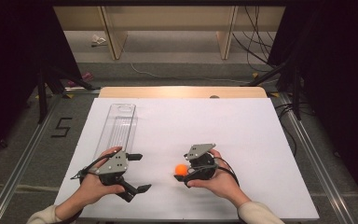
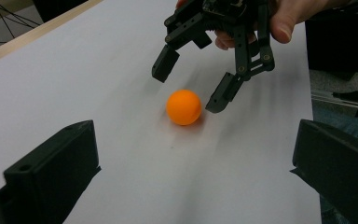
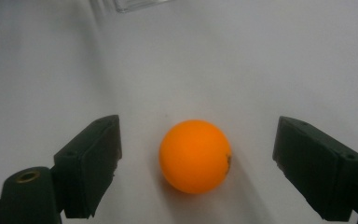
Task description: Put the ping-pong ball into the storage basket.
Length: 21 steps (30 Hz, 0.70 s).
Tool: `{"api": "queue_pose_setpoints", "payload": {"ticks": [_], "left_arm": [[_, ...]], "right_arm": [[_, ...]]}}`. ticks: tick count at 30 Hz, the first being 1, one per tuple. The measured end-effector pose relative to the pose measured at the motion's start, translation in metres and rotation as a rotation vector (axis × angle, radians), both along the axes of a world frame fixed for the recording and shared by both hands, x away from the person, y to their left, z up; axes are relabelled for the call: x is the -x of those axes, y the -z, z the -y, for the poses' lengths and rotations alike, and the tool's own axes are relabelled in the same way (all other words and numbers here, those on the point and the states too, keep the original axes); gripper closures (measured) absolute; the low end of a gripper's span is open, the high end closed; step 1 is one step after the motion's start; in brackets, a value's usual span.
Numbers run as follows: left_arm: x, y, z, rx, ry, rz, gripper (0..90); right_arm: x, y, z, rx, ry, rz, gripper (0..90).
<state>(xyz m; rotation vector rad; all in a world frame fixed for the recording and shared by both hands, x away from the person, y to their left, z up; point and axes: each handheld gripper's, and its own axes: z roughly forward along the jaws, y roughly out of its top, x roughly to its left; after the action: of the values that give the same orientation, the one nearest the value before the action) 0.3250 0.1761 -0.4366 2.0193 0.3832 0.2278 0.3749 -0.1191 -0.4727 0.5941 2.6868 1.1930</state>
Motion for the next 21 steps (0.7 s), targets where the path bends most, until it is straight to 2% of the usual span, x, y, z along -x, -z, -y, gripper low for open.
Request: {"api": "queue_pose_setpoints", "payload": {"ticks": [13,21], "left_arm": [[0.0,0.0,0.0,0.001,-0.001,0.0,0.0],[0.0,0.0,-0.001,0.002,0.0,0.001,0.0]], "right_arm": [[-0.006,0.011,-0.01,0.041,-0.019,-0.022,17.0],[-0.007,0.014,-0.011,0.056,-0.018,-0.022,21.1]]}}
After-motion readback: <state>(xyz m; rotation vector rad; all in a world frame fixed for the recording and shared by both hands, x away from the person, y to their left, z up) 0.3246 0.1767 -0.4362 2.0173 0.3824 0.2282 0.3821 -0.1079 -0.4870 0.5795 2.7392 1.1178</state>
